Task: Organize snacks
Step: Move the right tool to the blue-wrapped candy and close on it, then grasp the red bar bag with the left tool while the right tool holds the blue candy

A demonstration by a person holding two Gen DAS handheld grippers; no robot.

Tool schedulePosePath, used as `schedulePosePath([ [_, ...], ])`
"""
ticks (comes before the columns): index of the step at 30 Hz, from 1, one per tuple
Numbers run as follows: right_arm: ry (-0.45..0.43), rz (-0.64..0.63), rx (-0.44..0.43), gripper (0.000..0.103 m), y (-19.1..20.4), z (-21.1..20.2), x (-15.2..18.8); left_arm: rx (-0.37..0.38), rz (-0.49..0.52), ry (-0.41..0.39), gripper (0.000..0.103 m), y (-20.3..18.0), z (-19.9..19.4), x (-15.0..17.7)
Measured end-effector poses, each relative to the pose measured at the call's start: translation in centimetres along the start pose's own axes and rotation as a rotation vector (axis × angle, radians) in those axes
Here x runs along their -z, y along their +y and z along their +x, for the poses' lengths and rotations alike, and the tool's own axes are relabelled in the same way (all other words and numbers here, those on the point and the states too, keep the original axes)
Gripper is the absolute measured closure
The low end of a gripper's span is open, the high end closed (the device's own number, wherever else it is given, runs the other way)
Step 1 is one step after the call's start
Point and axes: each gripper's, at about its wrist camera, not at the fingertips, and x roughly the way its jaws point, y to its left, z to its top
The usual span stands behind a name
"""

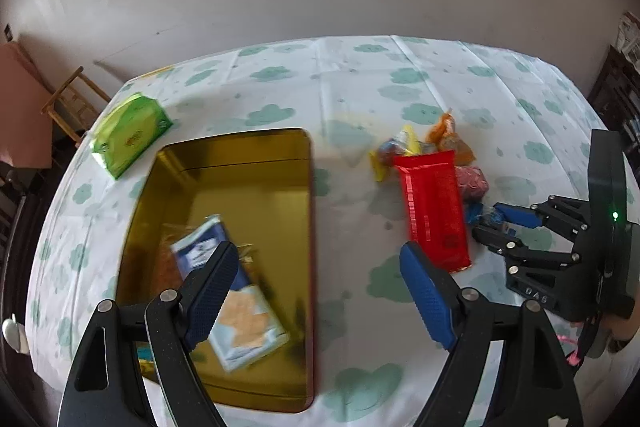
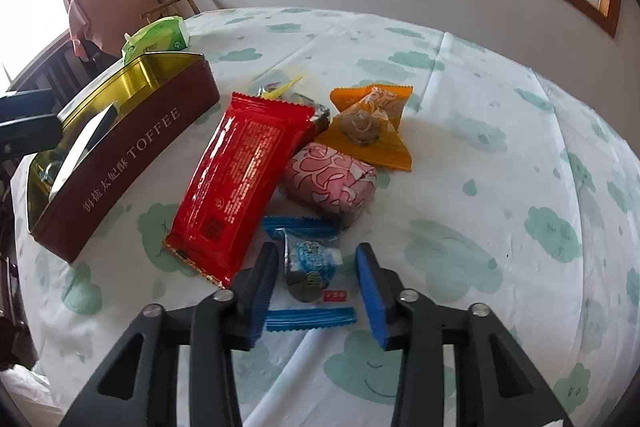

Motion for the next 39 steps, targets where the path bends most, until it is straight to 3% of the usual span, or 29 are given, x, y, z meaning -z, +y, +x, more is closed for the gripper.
schedulePosePath([
  [5, -0.026, 0.011, 0.024, 0.07, 0.0, -0.4, 0.7, 0.042, 0.006, 0.024, 0.022, -2.4, 1.4, -0.3],
  [10, -0.059, 0.069, 0.124, 0.07, -2.0, -1.4, 2.0, 0.086, 0.033, 0.029, 0.022, -4.9, 2.5, -0.3],
  [15, -0.068, 0.184, 0.227, 0.07, -5.1, -2.2, 3.0, 0.124, -0.017, 0.035, 0.023, -6.1, 4.9, -0.4],
  [19, -0.073, 0.25, 0.236, 0.07, -6.7, -2.5, 3.3, 0.126, -0.031, 0.045, 0.023, -6.7, 6.6, -0.9],
  [27, -0.071, 0.252, 0.228, 0.07, -6.8, -2.4, 3.5, 0.099, -0.047, 0.065, 0.026, -7.3, 9.1, -1.6],
  [29, -0.071, 0.254, 0.226, 0.07, -6.8, -2.5, 3.5, 0.1, -0.046, 0.072, 0.029, -7.4, 9.5, -1.5],
  [34, -0.071, 0.254, 0.227, 0.069, -6.7, -2.4, 3.5, 0.129, -0.049, 0.103, 0.058, -7.5, 9.8, -0.9],
  [39, -0.069, 0.25, 0.233, 0.069, -6.6, -2.4, 3.5, 0.14, -0.033, 0.111, 0.062, -7.3, 9.1, -0.1],
])
